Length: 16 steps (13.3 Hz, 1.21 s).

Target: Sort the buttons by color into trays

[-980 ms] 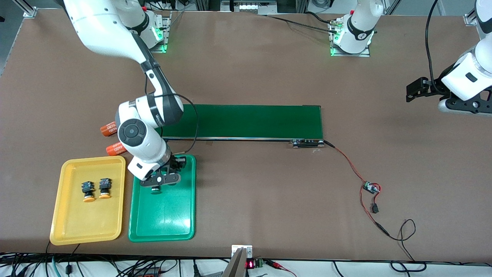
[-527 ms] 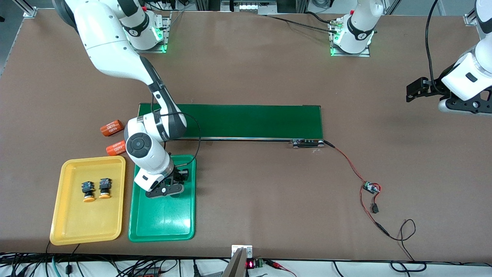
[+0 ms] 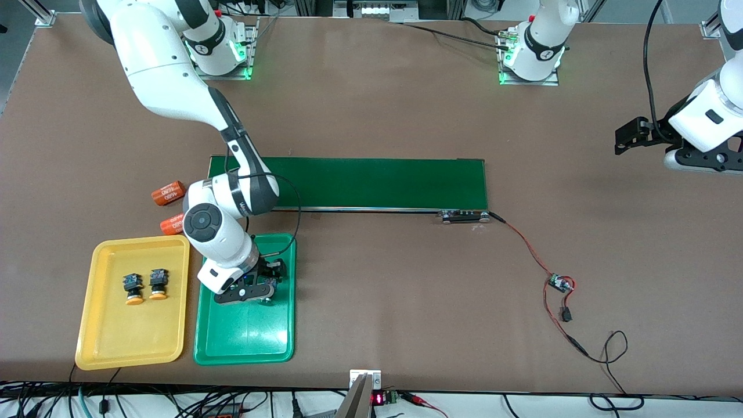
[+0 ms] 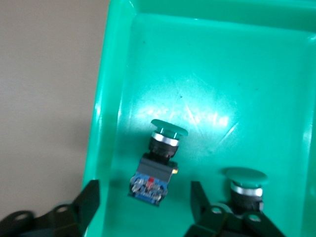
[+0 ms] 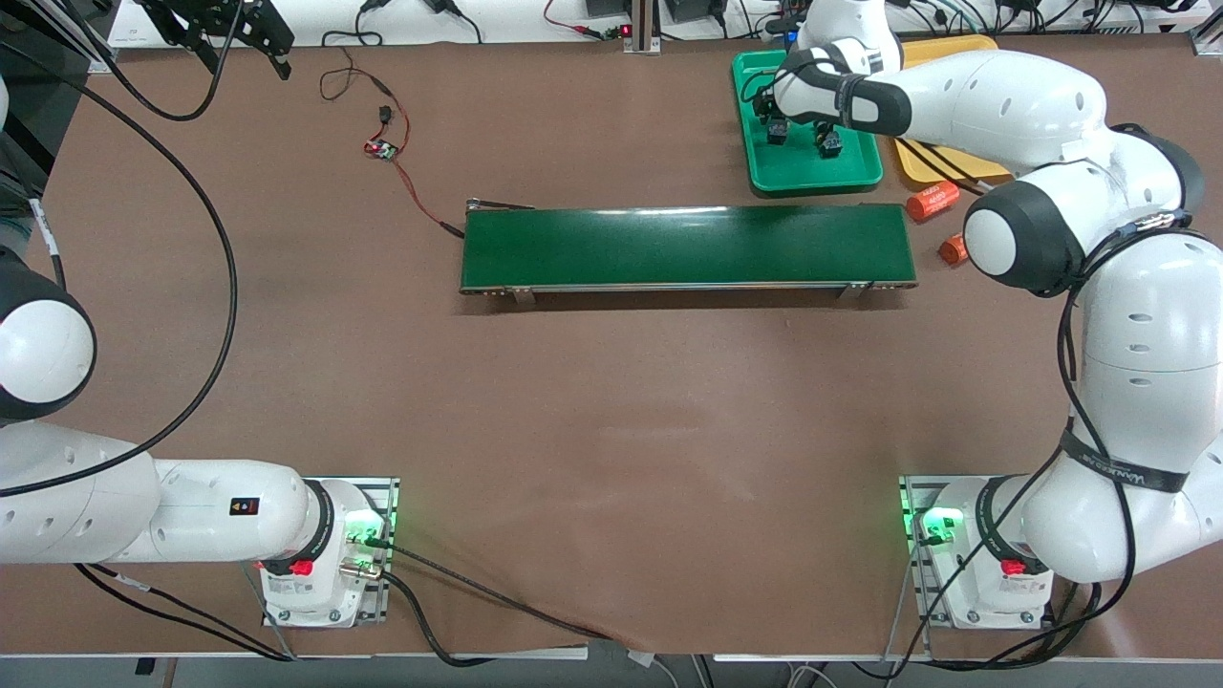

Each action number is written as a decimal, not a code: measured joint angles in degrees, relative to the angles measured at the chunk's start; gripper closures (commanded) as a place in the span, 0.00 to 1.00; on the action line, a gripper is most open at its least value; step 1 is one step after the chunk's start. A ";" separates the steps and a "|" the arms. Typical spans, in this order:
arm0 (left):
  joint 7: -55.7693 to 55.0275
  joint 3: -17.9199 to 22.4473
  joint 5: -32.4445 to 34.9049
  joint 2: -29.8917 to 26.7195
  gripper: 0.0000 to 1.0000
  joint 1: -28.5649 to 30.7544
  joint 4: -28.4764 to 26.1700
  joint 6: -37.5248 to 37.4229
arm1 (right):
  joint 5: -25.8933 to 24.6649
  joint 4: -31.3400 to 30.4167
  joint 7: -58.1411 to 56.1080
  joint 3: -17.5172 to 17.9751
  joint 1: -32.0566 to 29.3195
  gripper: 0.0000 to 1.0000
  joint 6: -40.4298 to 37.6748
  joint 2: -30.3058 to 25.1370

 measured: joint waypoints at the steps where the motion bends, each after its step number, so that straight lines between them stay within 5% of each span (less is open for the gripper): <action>1: 0.00 0.00 0.00 0.01 0.00 0.00 0.21 0.08 | 0.09 0.36 0.14 -0.01 -0.01 0.00 -3.35 -1.70; 11: 0.00 -0.19 0.00 0.19 0.00 -0.03 0.67 0.11 | -0.10 0.86 -0.95 -3.85 -8.41 0.00 -34.25 -25.49; 16: 0.00 -0.31 0.00 0.24 0.00 -0.04 0.70 0.10 | -0.65 -0.50 -6.08 -6.63 -12.09 0.00 -42.35 -34.56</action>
